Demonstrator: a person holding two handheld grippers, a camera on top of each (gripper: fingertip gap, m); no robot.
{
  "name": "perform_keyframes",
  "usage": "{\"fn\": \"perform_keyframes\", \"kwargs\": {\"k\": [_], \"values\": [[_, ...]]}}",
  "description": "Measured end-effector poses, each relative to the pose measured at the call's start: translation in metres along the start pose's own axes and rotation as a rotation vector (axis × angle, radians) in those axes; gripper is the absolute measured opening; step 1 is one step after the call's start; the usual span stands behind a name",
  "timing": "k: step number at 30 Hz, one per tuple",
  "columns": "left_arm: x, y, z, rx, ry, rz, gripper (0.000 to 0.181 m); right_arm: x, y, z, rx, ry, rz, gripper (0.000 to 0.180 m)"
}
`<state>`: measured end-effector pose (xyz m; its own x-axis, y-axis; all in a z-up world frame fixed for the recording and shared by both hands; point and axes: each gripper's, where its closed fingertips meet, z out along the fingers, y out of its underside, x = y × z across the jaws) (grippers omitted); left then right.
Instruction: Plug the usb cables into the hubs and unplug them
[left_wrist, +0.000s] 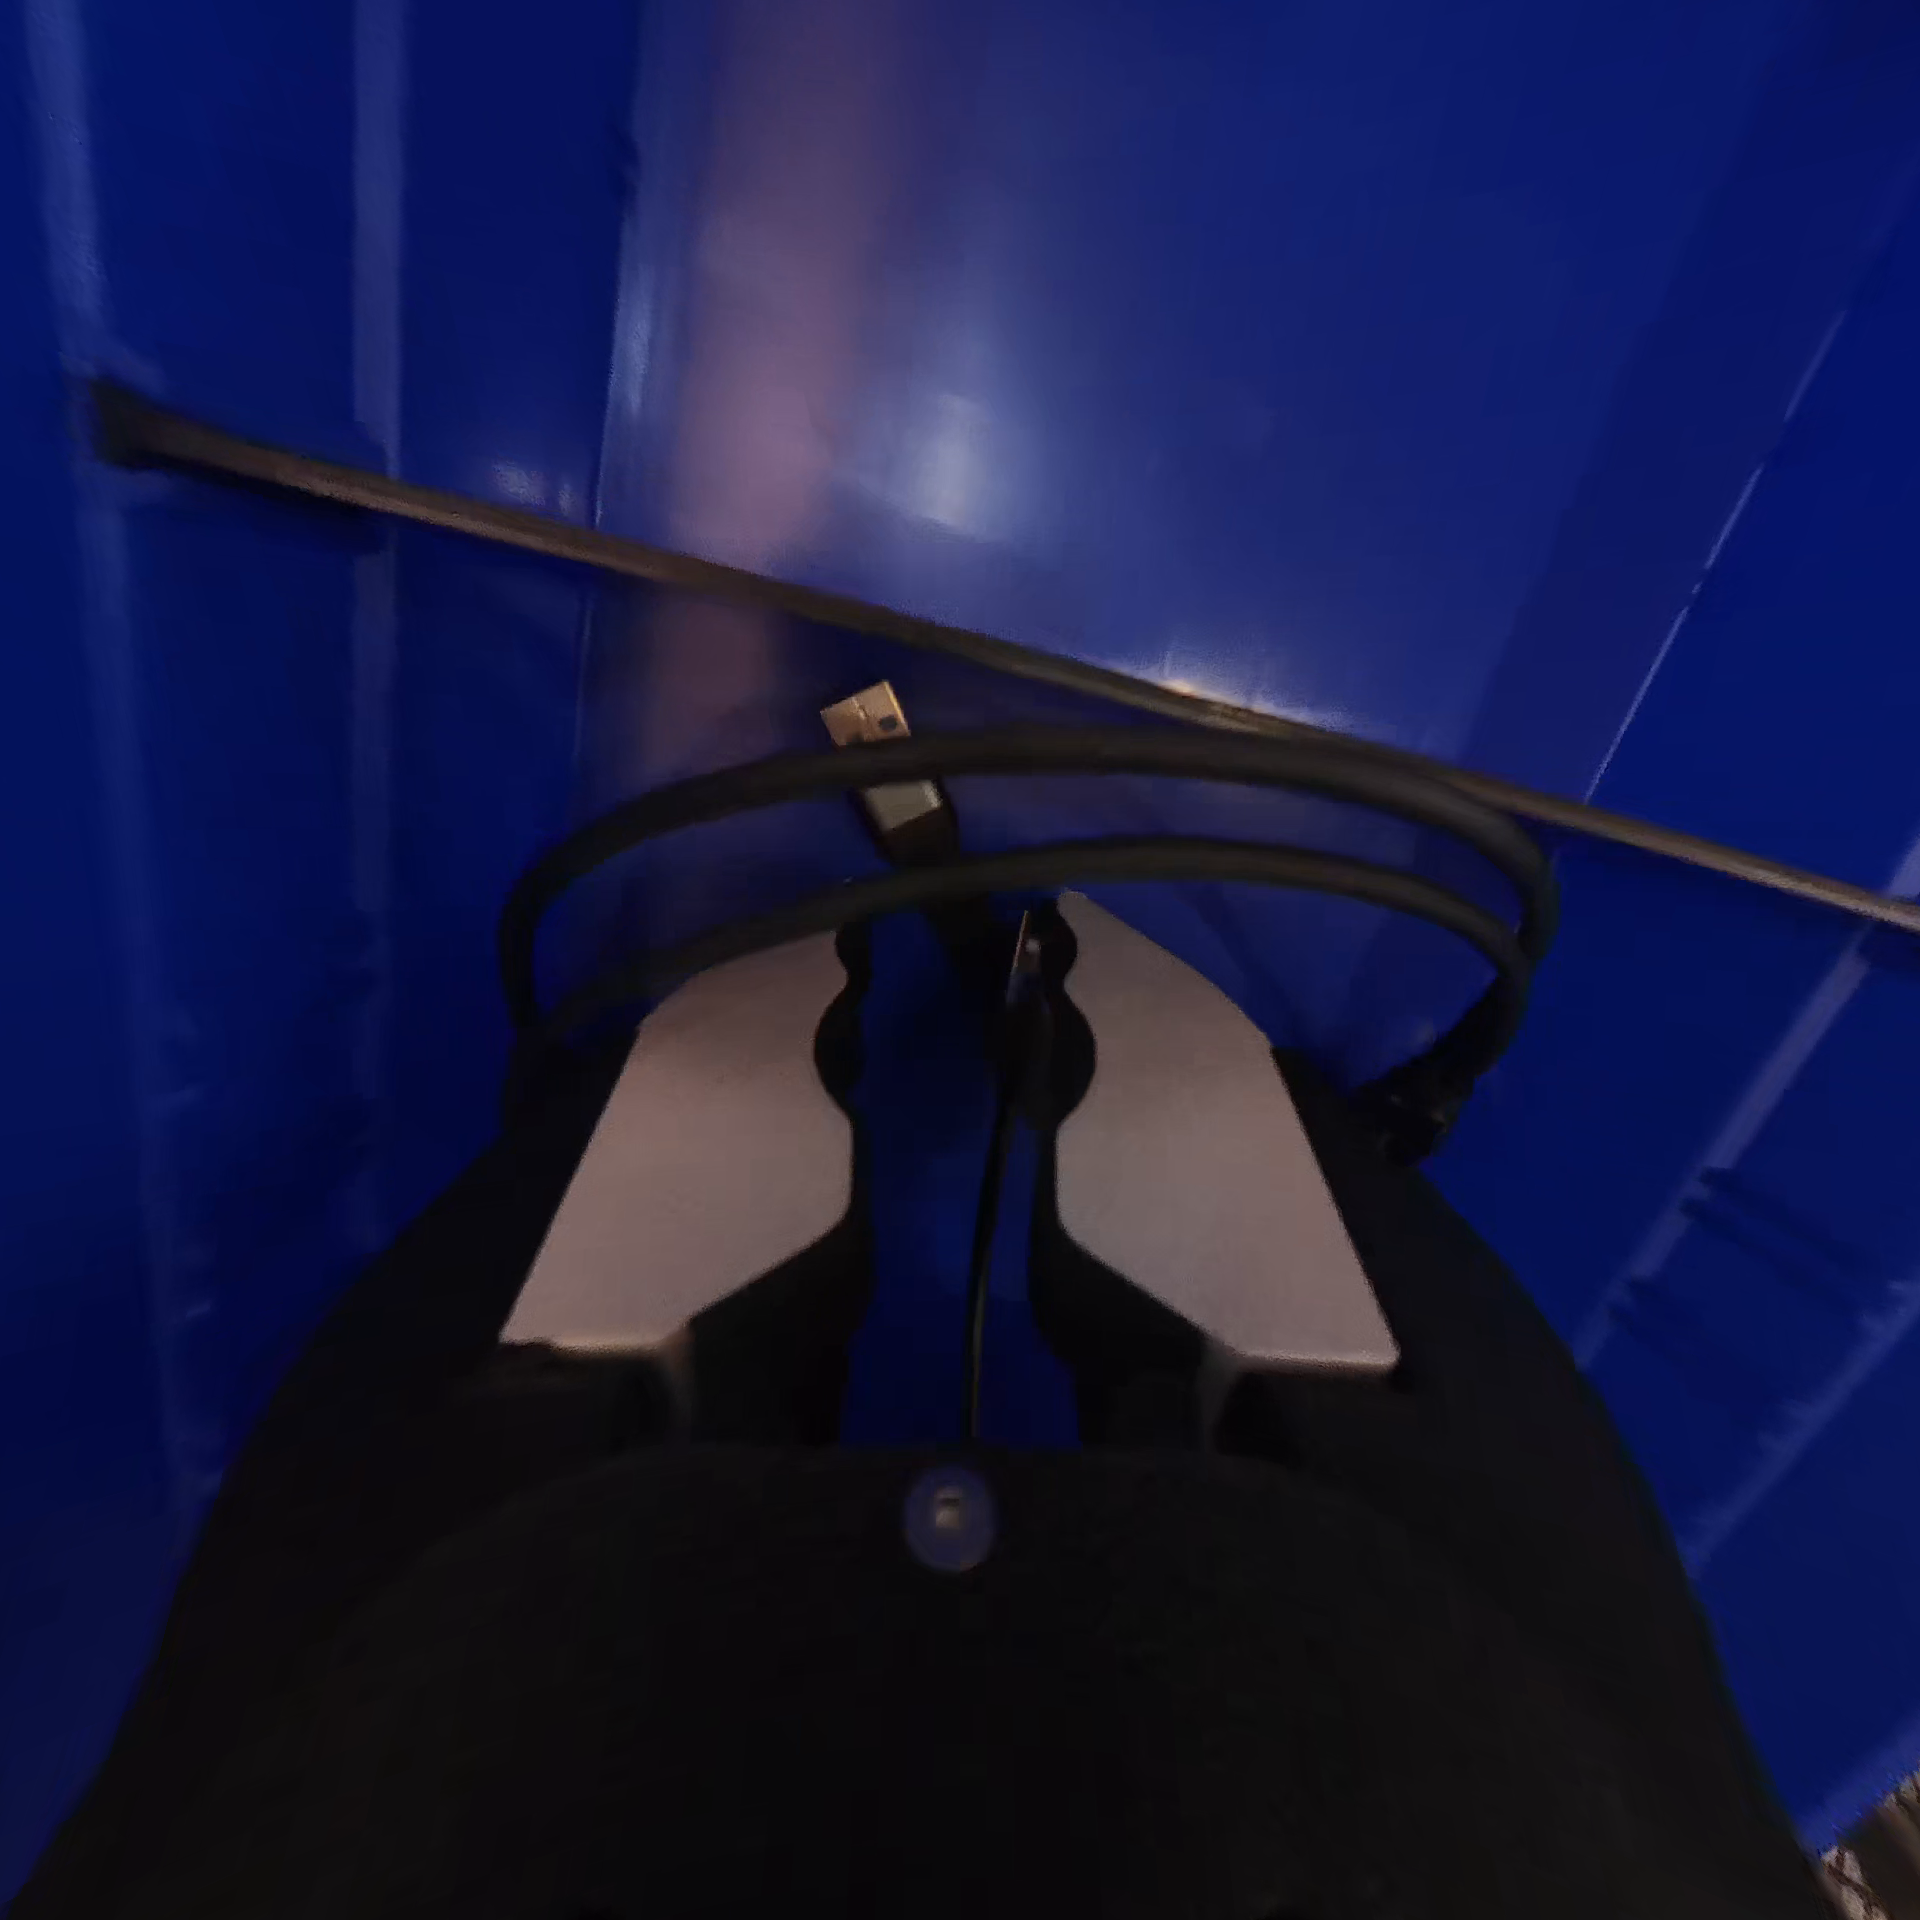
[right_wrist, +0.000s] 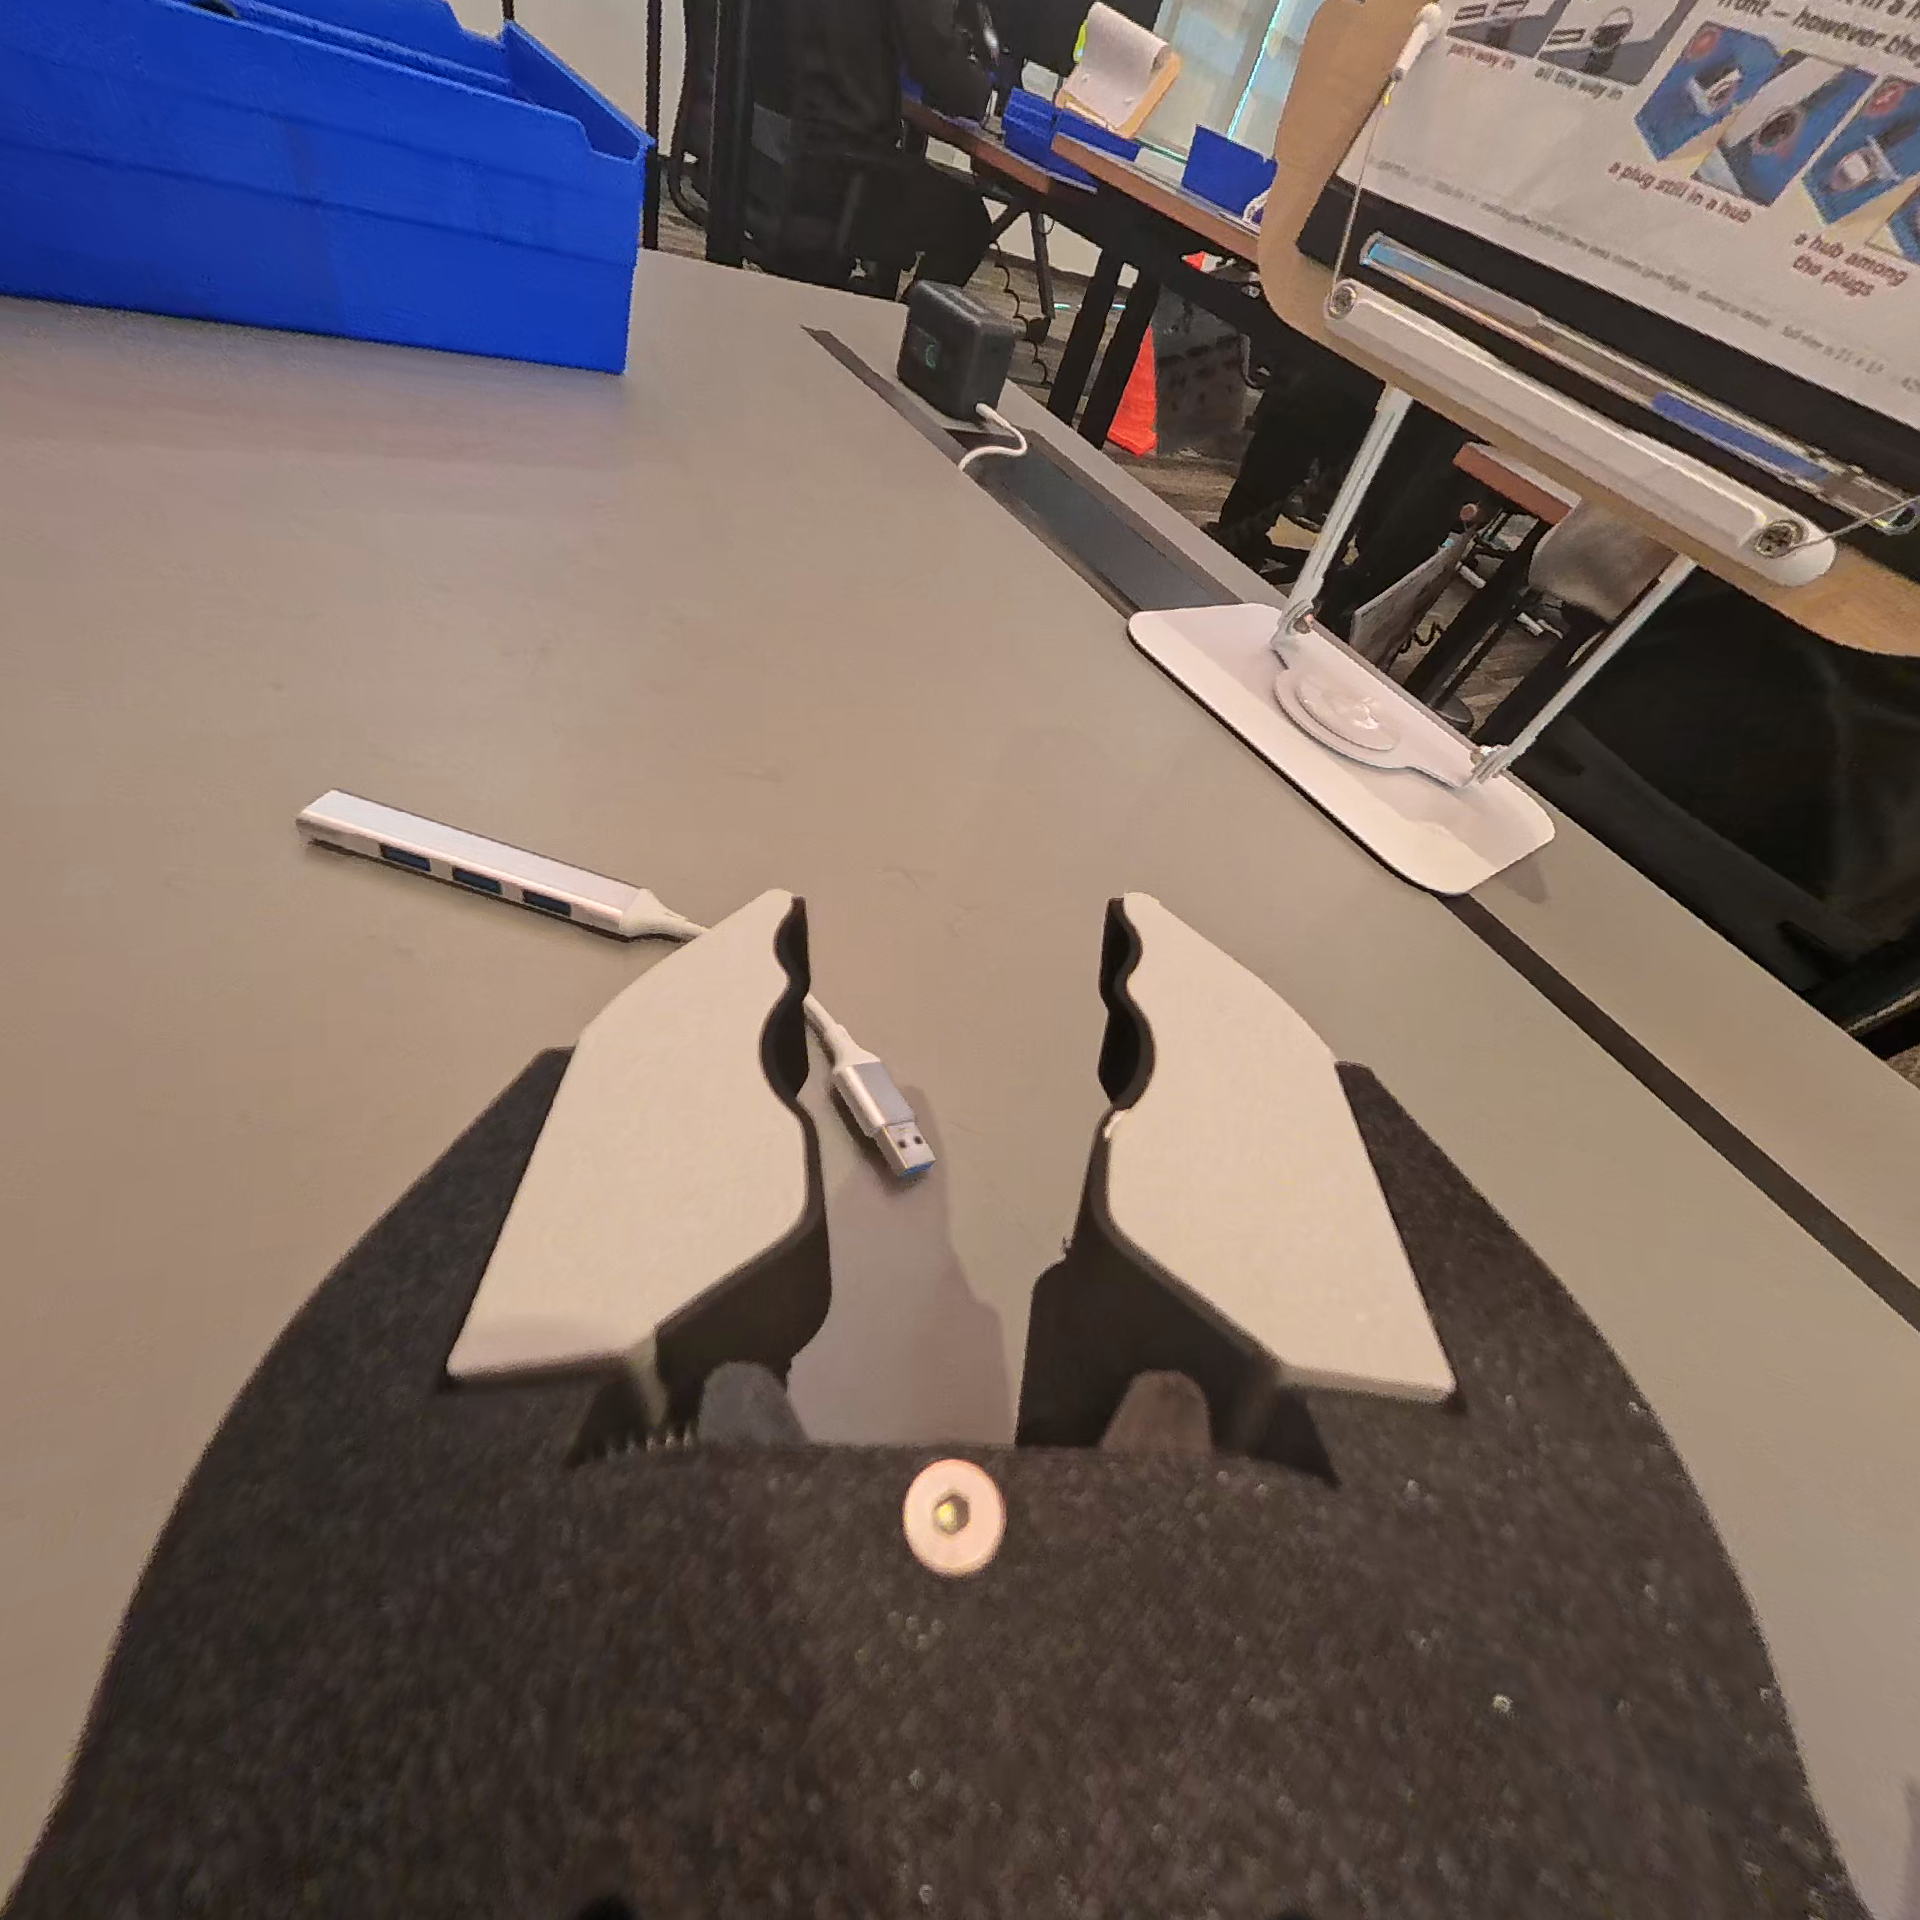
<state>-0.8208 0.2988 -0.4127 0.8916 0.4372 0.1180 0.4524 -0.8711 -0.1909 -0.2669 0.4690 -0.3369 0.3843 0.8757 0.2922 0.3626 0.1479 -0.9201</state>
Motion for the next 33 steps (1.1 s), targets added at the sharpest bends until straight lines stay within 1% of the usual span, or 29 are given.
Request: {"fn": "perform_keyframes", "kwargs": {"k": [1, 3, 7, 9, 13, 14, 22, 28, 33], "values": [[-0.002, -0.001, 0.001, -0.001, -0.017, -0.001, 0.027, -0.001, -0.001, 0.000, 0.001, -0.001, -0.004, 0.053], [-0.005, -0.002, 0.001, 0.004, -0.055, 0.014, 0.016, -0.002, -0.003, -0.001, 0.004, -0.003, -0.013, 0.053], [-0.004, -0.002, 0.001, 0.017, -0.083, 0.041, 0.012, -0.003, -0.009, -0.004, 0.018, 0.000, -0.028, 0.053], [-0.003, -0.003, 0.000, 0.025, -0.069, 0.042, 0.011, -0.003, -0.012, -0.006, 0.029, 0.004, -0.031, 0.053], [0.003, -0.005, -0.015, 0.092, 0.024, 0.035, 0.009, 0.000, -0.012, -0.007, 0.035, 0.014, -0.022, 0.053], [0.004, -0.005, -0.021, 0.107, 0.044, 0.035, 0.000, 0.001, -0.011, -0.008, 0.035, 0.014, -0.017, 0.053], [0.001, -0.005, -0.066, 0.197, 0.143, 0.022, 0.000, 0.001, -0.016, -0.009, 0.054, 0.018, -0.009, 0.053], [0.004, -0.005, -0.090, 0.241, 0.165, 0.055, 0.000, 0.001, -0.010, -0.007, 0.039, 0.015, -0.004, 0.053], [0.013, -0.009, -0.111, 0.283, 0.224, 0.067, 0.000, 0.003, -0.009, -0.007, 0.037, 0.016, 0.004, 0.053]]}}
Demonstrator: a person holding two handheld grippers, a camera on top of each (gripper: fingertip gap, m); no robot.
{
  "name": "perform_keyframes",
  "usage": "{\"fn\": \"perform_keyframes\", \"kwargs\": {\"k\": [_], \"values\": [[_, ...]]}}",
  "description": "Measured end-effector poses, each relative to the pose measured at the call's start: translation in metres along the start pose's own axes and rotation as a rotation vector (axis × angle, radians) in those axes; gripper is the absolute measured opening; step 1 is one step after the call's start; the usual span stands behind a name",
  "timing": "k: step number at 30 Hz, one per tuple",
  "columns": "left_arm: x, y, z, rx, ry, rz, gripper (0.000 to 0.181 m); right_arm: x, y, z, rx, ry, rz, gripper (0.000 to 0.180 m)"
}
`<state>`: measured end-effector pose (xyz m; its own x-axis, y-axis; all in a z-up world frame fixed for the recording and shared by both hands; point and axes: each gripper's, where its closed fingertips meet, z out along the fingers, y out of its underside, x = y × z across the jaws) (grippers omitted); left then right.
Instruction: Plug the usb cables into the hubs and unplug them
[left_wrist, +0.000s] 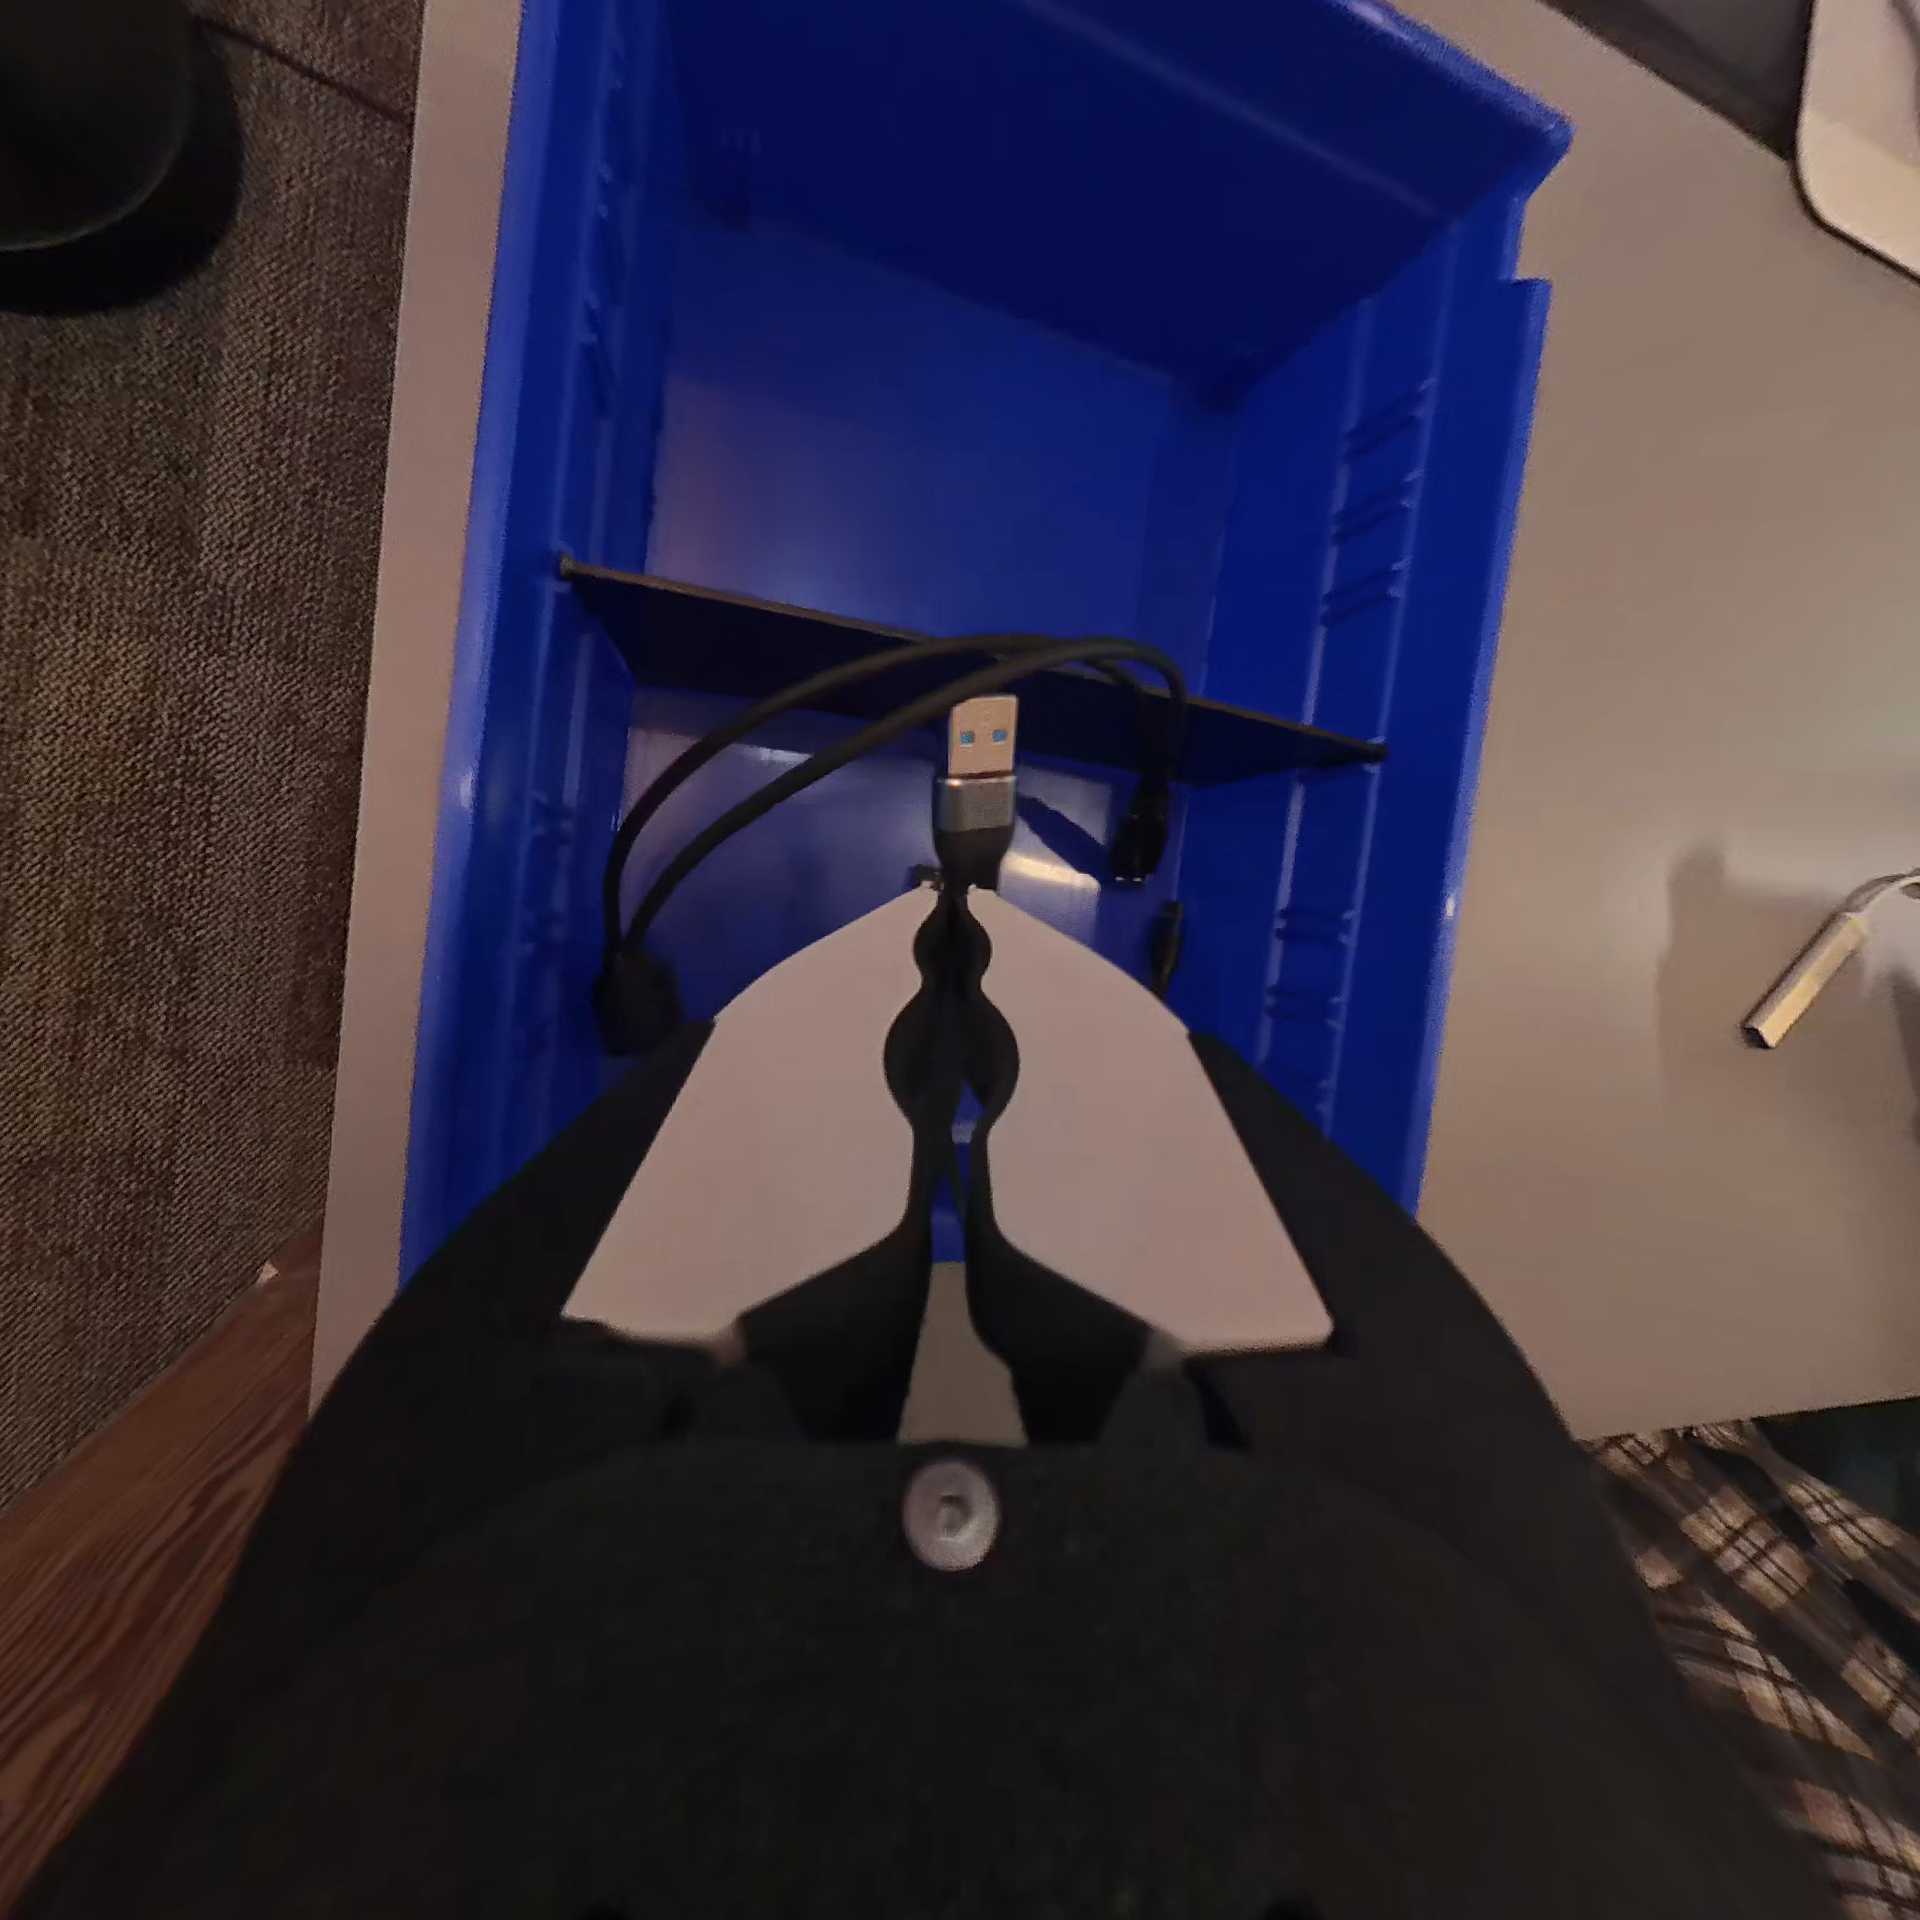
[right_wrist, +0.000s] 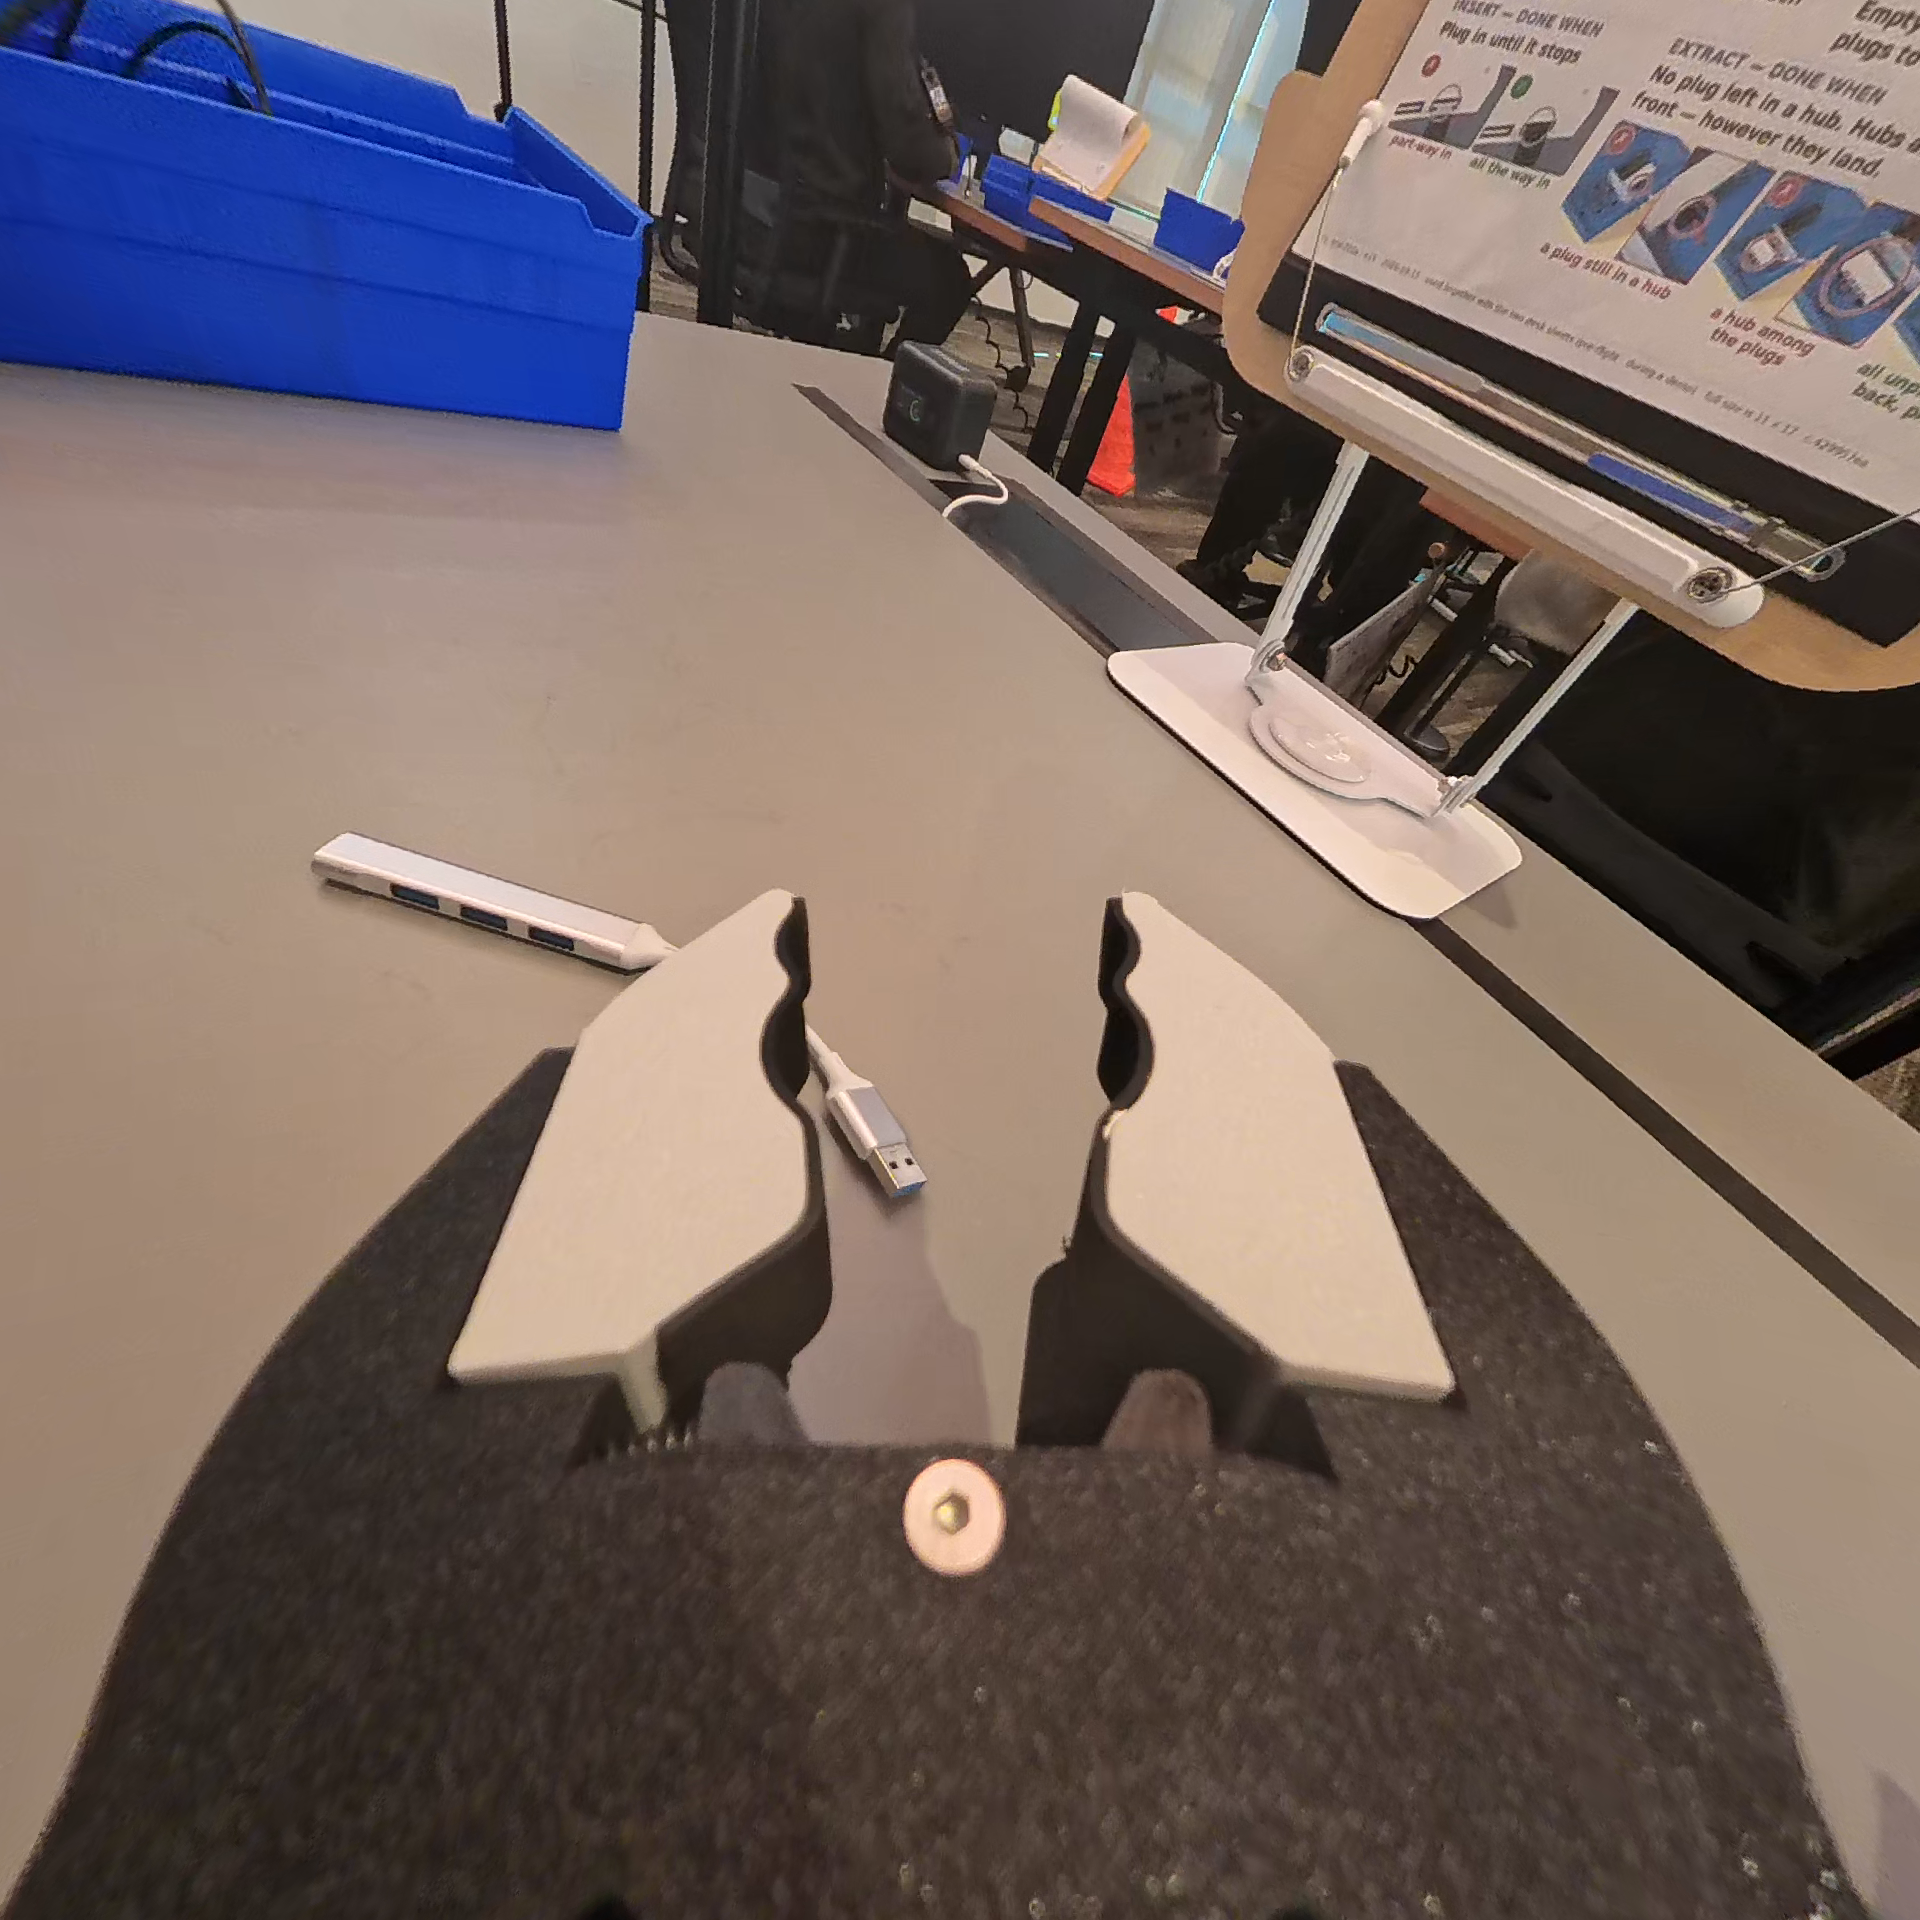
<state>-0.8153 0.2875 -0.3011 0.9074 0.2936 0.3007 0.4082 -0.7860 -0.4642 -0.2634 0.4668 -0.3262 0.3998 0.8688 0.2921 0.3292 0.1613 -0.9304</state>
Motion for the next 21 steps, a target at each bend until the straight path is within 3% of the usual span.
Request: {"fn": "perform_keyframes", "kwargs": {"k": [9, 14, 21], "values": [[0.012, -0.011, -0.020, 0.017, -0.041, 0.069, 0.000, -0.001, 0.000, 0.000, -0.001, -0.004, -0.002, 0.053], [0.000, 0.008, 0.007, -0.072, -0.158, 0.125, 0.000, -0.002, -0.001, 0.000, -0.002, -0.011, -0.009, 0.053], [-0.023, 0.036, 0.048, -0.207, -0.244, 0.043, 0.021, -0.002, 0.001, 0.001, -0.006, -0.011, -0.007, 0.054]]}}
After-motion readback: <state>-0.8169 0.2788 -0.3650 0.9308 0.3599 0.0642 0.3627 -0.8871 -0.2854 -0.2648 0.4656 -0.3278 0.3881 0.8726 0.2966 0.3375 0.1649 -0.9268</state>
